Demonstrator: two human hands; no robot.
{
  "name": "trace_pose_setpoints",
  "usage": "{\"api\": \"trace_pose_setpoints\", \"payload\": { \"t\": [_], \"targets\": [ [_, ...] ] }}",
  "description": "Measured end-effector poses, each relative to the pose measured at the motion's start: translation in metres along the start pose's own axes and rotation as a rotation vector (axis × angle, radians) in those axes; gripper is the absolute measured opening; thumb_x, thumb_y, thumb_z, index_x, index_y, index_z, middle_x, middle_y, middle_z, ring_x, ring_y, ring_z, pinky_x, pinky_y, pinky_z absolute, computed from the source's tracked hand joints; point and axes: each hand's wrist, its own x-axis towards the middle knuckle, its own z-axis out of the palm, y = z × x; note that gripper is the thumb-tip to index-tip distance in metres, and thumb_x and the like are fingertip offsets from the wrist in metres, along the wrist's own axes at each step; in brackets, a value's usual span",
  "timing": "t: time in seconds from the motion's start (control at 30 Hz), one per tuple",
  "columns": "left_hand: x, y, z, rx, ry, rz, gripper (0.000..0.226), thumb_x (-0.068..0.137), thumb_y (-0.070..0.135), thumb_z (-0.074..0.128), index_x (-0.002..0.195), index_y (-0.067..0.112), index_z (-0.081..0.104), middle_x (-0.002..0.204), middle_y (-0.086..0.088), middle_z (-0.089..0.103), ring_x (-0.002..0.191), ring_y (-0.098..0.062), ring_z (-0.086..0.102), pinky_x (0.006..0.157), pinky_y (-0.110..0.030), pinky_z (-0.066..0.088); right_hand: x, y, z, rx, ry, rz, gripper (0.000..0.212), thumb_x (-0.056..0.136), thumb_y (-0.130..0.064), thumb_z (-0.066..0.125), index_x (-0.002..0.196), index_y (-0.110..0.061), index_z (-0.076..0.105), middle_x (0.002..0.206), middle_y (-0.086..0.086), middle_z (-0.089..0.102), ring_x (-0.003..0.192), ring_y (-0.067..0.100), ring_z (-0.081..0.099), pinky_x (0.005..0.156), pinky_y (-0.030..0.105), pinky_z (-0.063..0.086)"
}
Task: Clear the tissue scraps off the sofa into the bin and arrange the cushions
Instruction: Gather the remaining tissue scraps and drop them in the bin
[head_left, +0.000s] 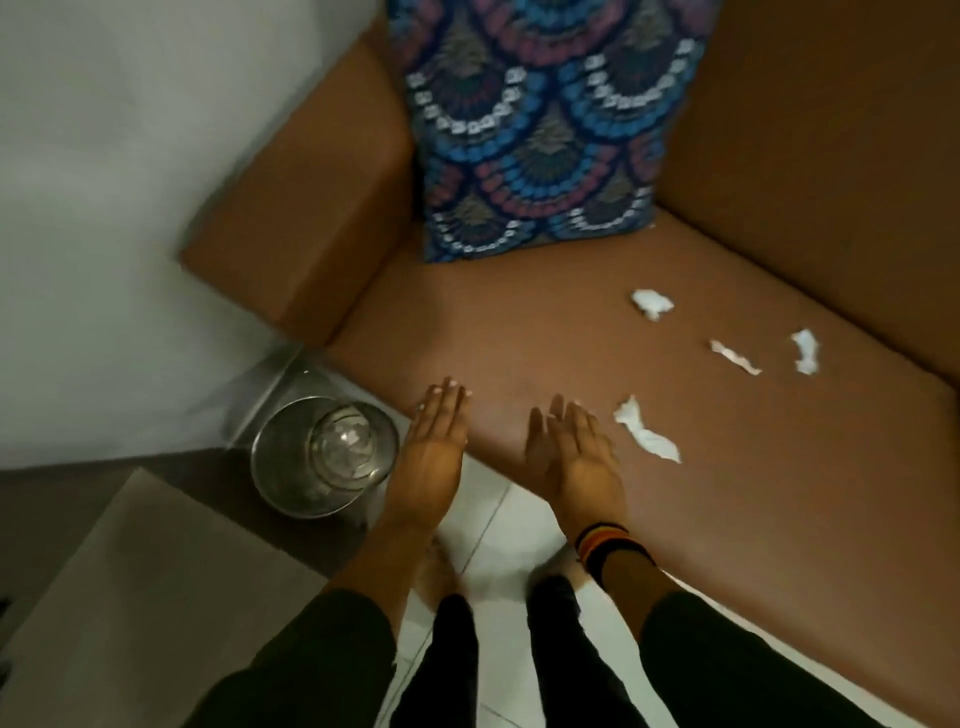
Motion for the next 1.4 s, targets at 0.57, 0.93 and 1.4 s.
{"api": "trace_pose_setpoints", "payload": {
  "t": [0.57, 0.93, 1.4],
  "targets": [
    [0.196, 0.217, 0.031, 0.071, -0.085, 0.231, 0.089, 0.091, -0.009, 0.057, 0.162, 0.016, 0.010, 0.171, -0.007, 0.008, 0.157, -0.027, 0.011, 0.121, -0.039, 0.030, 0.057, 0.218, -0.040, 0.033, -0.153, 0.024, 0.033, 0.092, -0.006, 0.057, 0.124, -0.008, 0.064, 0.131, 0.017, 0.062, 0.120, 0.038, 0.058, 0.100, 0.042, 0.048],
    [0.267, 0.262, 0.040, 0.222, -0.135, 0.141, 0.025, 0.095, 0.010, 0.056, 0.118, 0.015, 0.065, 0.125, -0.012, 0.061, 0.113, -0.036, 0.059, 0.089, -0.046, 0.051, 0.160, 0.298, -0.115, 0.239, -0.162, 0.106, 0.051, 0.092, -0.008, 0.059, 0.141, -0.021, 0.050, 0.114, 0.017, 0.068, 0.101, 0.035, 0.067, 0.086, 0.037, 0.055],
    [0.305, 0.411, 0.075, 0.049, -0.230, 0.604, 0.027, 0.089, 0.005, 0.065, 0.111, 0.018, 0.075, 0.156, 0.000, 0.046, 0.143, -0.024, 0.041, 0.101, -0.039, 0.051, 0.126, 0.391, -0.146, 0.338, 0.049, 0.407, 0.015, 0.087, -0.010, 0.064, 0.098, -0.009, 0.074, 0.119, 0.015, 0.063, 0.104, 0.038, 0.064, 0.093, 0.039, 0.053]
  ]
}}
